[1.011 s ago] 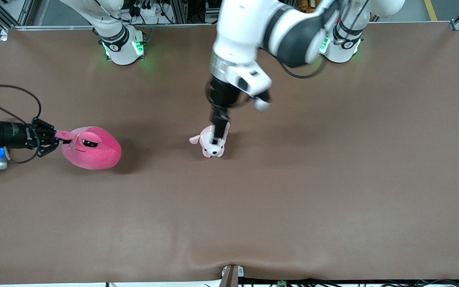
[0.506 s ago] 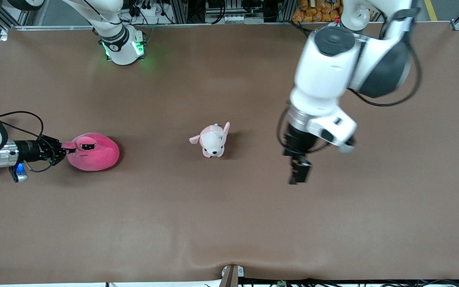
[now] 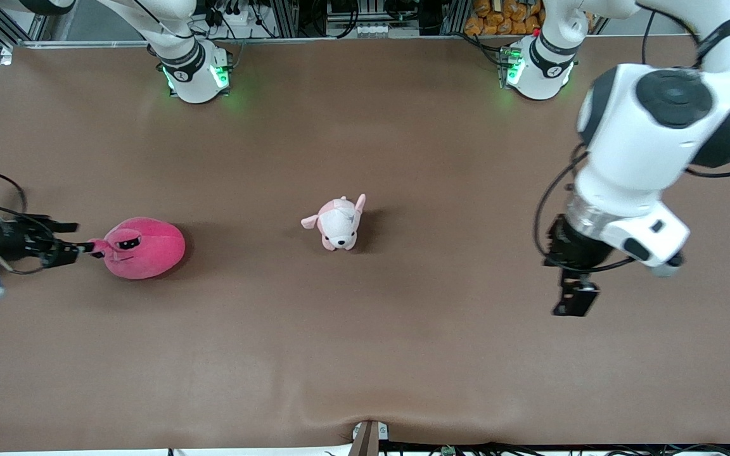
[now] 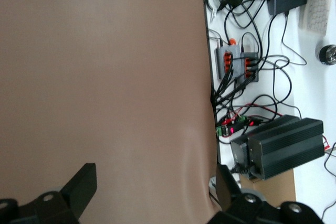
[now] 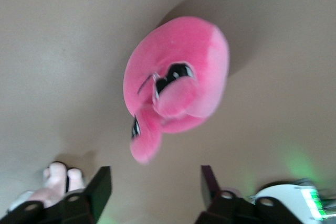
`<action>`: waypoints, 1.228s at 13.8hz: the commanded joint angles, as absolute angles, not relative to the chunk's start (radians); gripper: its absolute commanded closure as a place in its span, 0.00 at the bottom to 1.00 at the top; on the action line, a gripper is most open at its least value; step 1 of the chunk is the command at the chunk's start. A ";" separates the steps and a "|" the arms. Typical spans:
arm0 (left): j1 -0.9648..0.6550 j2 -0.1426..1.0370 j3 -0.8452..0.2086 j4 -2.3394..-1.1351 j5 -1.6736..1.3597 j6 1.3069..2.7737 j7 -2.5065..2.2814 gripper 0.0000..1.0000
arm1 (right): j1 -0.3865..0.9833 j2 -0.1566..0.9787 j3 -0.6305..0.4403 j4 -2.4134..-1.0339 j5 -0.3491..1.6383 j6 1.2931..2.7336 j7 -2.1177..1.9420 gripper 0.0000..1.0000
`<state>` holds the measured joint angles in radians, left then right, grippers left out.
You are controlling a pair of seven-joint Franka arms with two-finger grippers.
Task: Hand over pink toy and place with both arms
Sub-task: 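Release the pink toy on the table and raise the right gripper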
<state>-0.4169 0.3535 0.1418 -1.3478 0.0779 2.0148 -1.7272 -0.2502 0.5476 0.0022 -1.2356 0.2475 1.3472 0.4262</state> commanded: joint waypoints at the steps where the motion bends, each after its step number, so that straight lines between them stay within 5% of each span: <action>1: -0.356 0.227 0.127 -1.483 0.048 2.006 -1.533 0.00 | -0.196 0.560 0.008 -1.071 0.179 1.237 0.423 0.00; 7: -0.263 0.042 0.117 -1.657 0.018 1.967 -1.146 0.00 | -0.149 0.353 0.020 -1.065 0.175 1.184 0.376 0.00; 9: -0.153 0.022 0.010 -1.670 0.017 1.945 -1.047 0.00 | -0.150 0.289 0.020 -1.097 0.129 1.169 0.240 0.00; 17: -0.080 -0.002 -0.051 -1.652 0.020 1.735 -0.518 0.00 | -0.115 -0.046 0.020 -1.523 0.072 1.347 0.015 0.00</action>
